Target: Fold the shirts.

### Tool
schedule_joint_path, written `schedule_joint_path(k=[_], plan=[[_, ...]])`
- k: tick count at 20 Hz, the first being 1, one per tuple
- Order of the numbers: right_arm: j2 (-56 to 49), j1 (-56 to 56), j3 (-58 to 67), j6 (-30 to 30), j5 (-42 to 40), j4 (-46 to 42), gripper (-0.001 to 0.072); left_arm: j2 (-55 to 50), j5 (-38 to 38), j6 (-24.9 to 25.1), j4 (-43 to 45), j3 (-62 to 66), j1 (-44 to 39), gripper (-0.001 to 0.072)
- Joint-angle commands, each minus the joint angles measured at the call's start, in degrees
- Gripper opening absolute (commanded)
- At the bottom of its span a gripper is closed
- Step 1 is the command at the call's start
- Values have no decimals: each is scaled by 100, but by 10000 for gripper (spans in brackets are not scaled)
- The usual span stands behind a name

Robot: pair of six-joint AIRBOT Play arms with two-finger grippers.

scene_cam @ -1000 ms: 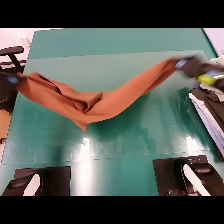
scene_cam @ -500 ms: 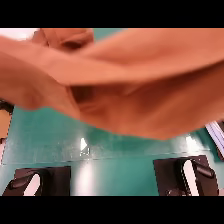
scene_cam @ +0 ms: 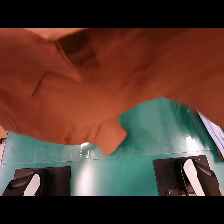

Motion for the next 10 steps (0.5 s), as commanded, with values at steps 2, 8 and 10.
schedule_joint_path(k=[2, 8, 10], plan=[[-31, -22, 420, -20, 262, -22, 18, 9, -37, 136, 409, 669, 0, 24], [382, -22, -815, 262, 254, -4, 18, -234, -17, 144, 444, 763, 0, 24], [146, -20, -1390, 284, 586, 85, 18, -555, -42, 138, 44, 236, 0, 24]])
